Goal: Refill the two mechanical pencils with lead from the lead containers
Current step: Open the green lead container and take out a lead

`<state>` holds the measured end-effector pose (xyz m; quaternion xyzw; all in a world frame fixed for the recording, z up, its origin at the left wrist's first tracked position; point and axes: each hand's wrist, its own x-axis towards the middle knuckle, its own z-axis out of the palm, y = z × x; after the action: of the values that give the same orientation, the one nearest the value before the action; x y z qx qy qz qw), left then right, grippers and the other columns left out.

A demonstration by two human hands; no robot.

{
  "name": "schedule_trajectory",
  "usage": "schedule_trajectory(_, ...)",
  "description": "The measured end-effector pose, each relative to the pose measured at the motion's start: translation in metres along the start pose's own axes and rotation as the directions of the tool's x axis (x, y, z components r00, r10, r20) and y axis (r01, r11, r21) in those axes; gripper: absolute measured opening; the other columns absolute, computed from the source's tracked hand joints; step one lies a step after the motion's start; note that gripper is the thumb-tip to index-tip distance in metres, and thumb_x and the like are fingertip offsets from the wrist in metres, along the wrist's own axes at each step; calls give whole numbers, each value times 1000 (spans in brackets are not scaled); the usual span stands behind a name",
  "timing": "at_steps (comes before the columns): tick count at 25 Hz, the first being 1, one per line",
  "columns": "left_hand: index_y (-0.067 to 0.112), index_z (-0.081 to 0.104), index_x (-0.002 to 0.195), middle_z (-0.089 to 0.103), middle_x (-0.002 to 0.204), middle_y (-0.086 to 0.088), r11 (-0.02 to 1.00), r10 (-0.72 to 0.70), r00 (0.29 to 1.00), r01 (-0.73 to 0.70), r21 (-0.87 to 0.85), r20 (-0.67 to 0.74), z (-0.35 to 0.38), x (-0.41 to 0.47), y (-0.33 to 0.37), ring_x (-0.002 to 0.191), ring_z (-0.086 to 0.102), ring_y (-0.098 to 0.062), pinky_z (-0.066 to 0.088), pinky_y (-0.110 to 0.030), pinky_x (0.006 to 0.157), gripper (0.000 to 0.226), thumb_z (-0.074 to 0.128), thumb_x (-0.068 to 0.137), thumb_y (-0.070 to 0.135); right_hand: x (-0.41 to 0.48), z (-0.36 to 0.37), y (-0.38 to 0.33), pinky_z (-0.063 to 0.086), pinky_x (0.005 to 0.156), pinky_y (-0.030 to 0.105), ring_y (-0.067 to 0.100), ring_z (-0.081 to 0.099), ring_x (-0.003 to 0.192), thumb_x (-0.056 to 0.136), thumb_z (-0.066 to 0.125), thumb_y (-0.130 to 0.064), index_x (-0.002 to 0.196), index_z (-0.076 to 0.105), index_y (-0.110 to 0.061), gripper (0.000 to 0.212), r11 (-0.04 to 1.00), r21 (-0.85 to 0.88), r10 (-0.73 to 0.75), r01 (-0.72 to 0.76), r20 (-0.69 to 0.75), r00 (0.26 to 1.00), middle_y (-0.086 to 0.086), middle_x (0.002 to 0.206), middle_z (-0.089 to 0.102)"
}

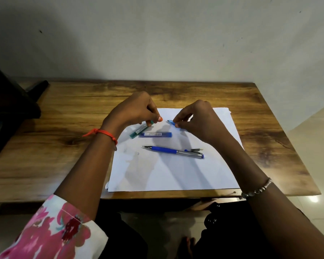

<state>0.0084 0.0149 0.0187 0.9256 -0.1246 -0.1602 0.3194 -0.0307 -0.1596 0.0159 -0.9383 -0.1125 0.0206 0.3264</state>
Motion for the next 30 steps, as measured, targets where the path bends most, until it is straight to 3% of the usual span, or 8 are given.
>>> schedule_trajectory(4,14,74,81,70,72,-3,1000,20,1000,-20,9,2,-2,2,-5,46,57,6,37,-7,38,6,69,78,12,6,5,-4,36,54,0,5,49,59,76,71,-3,91,74,-3,16,998,-54,-30,33,57,998,13,92,73)
schedule_trajectory(6,15,74,80,71,75,-5,1000,25,1000,-25,12,8,-3,2,-8,47,57,6,37,-7,38,5,71,77,13,7,8,-4,33,54,1,9,47,66,77,72,-7,95,73,-5,18,996,-86,-20,27,83,996,11,95,72)
schedule_trajectory(9,13,74,79,70,71,-3,1000,23,1000,-23,-2,8,-7,1,-13,46,59,4,37,-8,38,4,71,77,11,10,9,-4,28,55,3,11,44,81,77,73,-11,99,72,-8,23,994,-111,3,12,134,991,10,101,70)
schedule_trajectory(15,12,74,81,68,66,3,1000,12,1000,-12,3,-1,-12,3,-22,44,57,4,37,-8,38,5,72,76,12,13,13,-7,34,54,-2,11,50,78,72,77,-16,99,72,-6,30,985,-158,-24,65,250,968,10,102,69)
schedule_trajectory(21,10,75,85,69,69,0,1000,11,1000,-12,18,9,-14,4,-27,44,57,4,36,-8,38,9,72,76,11,13,13,-9,42,70,16,11,50,82,72,77,-18,101,71,-9,31,980,-179,-36,83,254,967,9,104,68)
schedule_trajectory(25,11,75,85,72,78,-5,999,19,999,-20,27,29,-13,5,-27,45,57,5,37,-8,38,10,73,75,13,13,13,-7,36,58,6,11,51,81,71,78,-17,99,72,-8,29,978,-194,-21,75,268,963,10,101,68)
schedule_trajectory(30,11,75,82,72,77,-7,1000,16,999,-17,13,44,-11,5,-23,43,56,4,36,-8,38,9,75,73,13,15,12,-6,32,60,6,12,50,81,71,78,-18,98,72,-9,29,975,-208,-22,79,266,964,9,101,68)
